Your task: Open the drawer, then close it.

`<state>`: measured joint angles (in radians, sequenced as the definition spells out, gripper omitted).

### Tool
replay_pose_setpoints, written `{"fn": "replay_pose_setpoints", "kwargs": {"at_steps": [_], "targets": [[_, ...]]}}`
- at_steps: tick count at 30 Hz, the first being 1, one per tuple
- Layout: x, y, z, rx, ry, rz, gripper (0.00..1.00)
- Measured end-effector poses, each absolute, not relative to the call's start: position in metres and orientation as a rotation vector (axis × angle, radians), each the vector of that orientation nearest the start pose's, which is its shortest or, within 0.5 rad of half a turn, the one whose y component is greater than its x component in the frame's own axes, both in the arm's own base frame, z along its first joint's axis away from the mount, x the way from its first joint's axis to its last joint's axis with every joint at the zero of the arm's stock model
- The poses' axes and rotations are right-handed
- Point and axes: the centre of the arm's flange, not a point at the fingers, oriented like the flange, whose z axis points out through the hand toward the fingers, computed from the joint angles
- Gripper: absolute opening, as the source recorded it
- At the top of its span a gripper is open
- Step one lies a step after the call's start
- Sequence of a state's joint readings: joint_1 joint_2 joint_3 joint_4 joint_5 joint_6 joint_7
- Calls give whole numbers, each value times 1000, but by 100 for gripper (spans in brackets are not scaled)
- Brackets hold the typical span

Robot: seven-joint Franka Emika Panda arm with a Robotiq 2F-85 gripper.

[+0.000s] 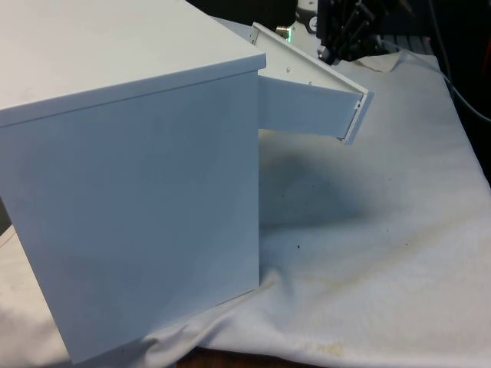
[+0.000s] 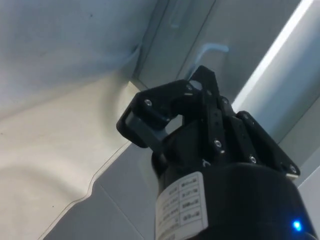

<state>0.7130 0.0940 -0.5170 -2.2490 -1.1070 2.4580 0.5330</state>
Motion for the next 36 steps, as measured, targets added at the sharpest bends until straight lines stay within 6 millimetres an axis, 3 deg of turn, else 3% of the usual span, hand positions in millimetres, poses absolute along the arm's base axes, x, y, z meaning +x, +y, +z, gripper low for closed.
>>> {"fn": "replay_pose_setpoints", "kwargs": {"at_steps": [14,22,36], "targets": [[545,91,348,2311,612,454,0],[556,73,376,2288,605,469,0],[571,58,389,2261,589,471,0]]}}
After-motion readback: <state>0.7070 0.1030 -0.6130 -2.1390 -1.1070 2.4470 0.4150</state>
